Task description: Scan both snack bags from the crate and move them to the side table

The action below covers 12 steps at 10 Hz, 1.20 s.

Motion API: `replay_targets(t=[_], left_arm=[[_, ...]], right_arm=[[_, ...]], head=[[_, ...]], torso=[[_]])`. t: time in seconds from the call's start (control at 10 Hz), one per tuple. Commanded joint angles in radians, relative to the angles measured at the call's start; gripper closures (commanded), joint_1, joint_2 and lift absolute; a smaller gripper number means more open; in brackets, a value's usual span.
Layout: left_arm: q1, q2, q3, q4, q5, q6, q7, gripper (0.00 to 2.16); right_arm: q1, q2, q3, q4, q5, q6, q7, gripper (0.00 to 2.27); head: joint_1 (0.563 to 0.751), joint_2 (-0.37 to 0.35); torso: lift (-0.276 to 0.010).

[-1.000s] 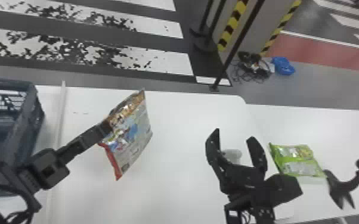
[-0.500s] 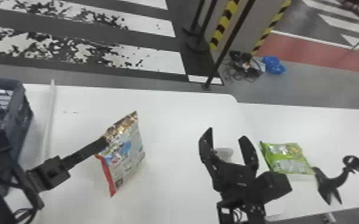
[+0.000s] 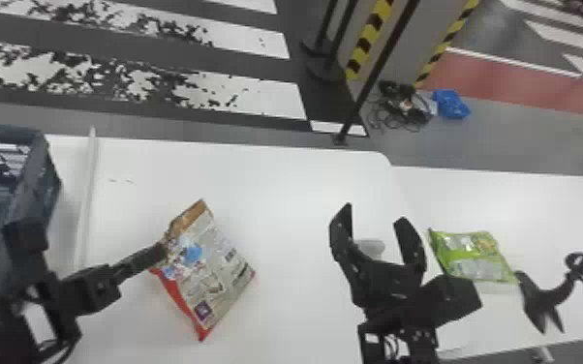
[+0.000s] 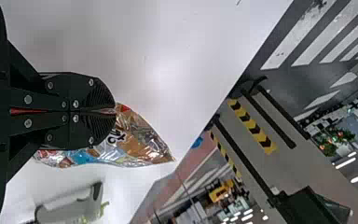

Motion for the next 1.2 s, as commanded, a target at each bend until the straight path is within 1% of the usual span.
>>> replay_targets(t=[0.0, 0.1, 0.2, 0.3, 0.4, 0.5, 0.6, 0.7, 0.9, 1.0, 1.1], left_arm=[[-0.003, 0.003, -0.076, -0.021, -0.149, -0.068, 0.079, 0.99], [-0.009, 0.008, -0.117, -0.026, -0.215, -0.111, 0.123, 0.03], [-0.011, 0.009, -0.144, -0.035, -0.238, -0.166, 0.155, 0.01], [-0.015, 0.014, -0.196, -0.055, -0.311, -0.2, 0.217, 0.02], [-0.019, 0.019, -0.214, -0.065, -0.325, -0.209, 0.244, 0.03], [-0.017, 0.022, -0.229, -0.096, -0.344, -0.209, 0.29, 0.04], [-0.005, 0.029, -0.243, -0.134, -0.354, -0.23, 0.323, 0.04], [0.021, 0.038, -0.245, -0.194, -0.362, -0.246, 0.336, 0.04], [0.087, 0.069, -0.222, -0.329, -0.377, -0.264, 0.347, 0.04], [0.118, 0.088, -0.194, -0.38, -0.379, -0.276, 0.349, 0.04], [0.15, 0.112, -0.165, -0.431, -0.385, -0.301, 0.355, 0.04]], right_arm=[[0.002, 0.0, 0.001, -0.001, 0.0, 0.003, 0.001, 0.04], [0.007, 0.0, 0.001, -0.001, 0.0, 0.003, 0.001, 0.04], [0.011, 0.0, 0.003, -0.001, 0.0, 0.003, 0.001, 0.04], [0.014, 0.0, 0.005, -0.001, 0.0, 0.003, 0.001, 0.04], [0.016, -0.003, 0.005, -0.001, 0.0, 0.003, 0.001, 0.04], [0.019, -0.006, 0.006, -0.002, 0.0, 0.003, 0.001, 0.04], [0.017, -0.014, 0.008, -0.001, 0.0, 0.003, 0.001, 0.04], [0.016, -0.015, 0.008, -0.002, -0.002, 0.006, 0.001, 0.04], [0.013, -0.021, 0.006, -0.001, -0.008, 0.006, 0.003, 0.04], [0.011, -0.025, 0.008, -0.001, -0.01, 0.009, 0.001, 0.04], [0.01, -0.028, 0.008, -0.002, -0.01, 0.012, 0.003, 0.04]], head=[[0.695, -0.316], [0.695, -0.305], [0.695, -0.301], [0.695, -0.301], [0.695, -0.3], [0.695, -0.302], [0.695, -0.301], [0.695, -0.298], [0.695, -0.3], [0.695, -0.293], [0.695, -0.277]], torso=[[-0.029], [-0.029], [-0.029], [-0.029], [-0.029], [-0.029], [-0.029], [-0.029], [-0.029], [-0.029], [-0.029]])
